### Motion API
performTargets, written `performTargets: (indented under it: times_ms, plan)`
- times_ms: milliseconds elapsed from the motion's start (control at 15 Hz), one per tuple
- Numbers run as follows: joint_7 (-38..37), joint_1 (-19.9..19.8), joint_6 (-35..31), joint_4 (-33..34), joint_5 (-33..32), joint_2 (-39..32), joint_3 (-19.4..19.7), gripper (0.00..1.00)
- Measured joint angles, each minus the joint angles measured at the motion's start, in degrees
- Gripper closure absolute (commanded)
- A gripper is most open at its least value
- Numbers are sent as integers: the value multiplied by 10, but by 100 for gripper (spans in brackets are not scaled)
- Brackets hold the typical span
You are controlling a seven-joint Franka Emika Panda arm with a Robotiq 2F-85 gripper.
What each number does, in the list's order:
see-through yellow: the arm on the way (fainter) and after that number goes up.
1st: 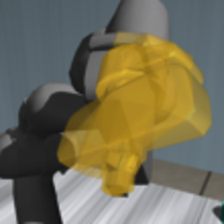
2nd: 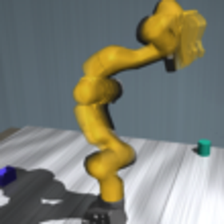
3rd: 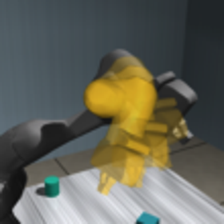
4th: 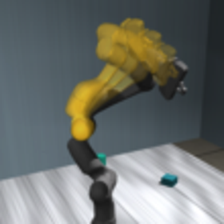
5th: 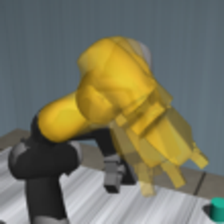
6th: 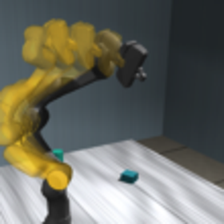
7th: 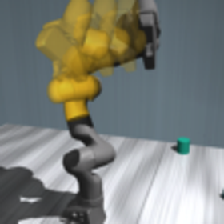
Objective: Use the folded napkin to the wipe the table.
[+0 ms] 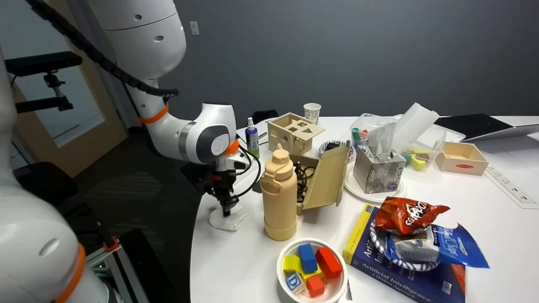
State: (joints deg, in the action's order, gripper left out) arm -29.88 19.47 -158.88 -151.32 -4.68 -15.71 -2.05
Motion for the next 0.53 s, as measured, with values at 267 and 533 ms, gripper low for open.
performTargets:
  times_ms: [267,533]
  plan:
    - [69,-28,-59,-19,60,0,-57,100]
    - [101,-33,-90,-15,69,-9,-72,100]
